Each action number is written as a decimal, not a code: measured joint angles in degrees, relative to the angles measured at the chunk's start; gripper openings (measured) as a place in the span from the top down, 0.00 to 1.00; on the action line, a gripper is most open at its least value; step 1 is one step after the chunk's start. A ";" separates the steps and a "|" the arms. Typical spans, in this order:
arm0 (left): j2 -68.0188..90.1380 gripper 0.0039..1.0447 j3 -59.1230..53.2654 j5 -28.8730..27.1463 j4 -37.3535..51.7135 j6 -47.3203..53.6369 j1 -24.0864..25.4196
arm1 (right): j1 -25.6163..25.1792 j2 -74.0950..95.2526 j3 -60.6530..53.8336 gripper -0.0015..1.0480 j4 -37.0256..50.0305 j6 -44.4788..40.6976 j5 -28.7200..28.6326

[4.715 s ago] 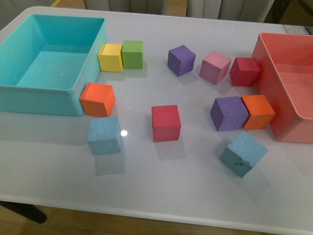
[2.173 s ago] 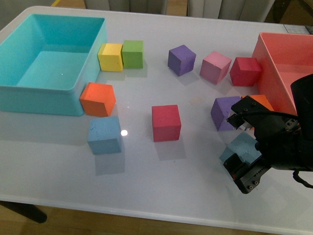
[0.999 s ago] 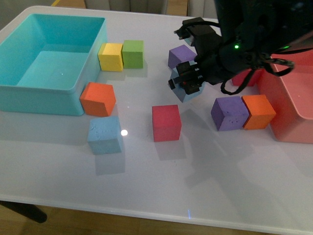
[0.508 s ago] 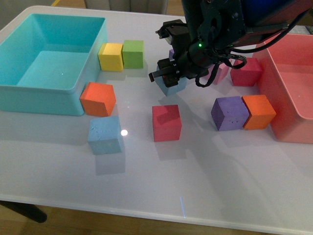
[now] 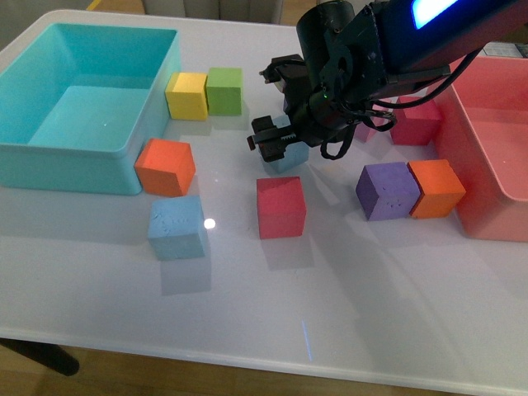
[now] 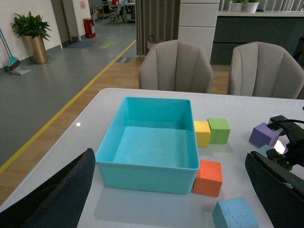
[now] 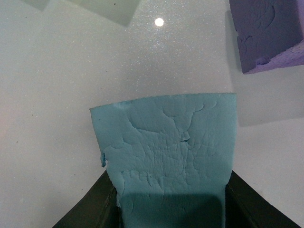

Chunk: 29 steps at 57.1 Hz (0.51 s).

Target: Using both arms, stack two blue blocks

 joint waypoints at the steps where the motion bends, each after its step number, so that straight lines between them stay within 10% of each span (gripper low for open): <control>1: 0.00 0.08 0.00 0.00 -0.02 0.00 0.00 | 0.00 0.00 -0.04 0.19 0.09 0.07 -0.09; 29: 0.00 0.08 0.00 -0.02 0.00 0.00 0.00 | -1.49 -16.61 -19.91 0.09 15.82 -0.70 -0.83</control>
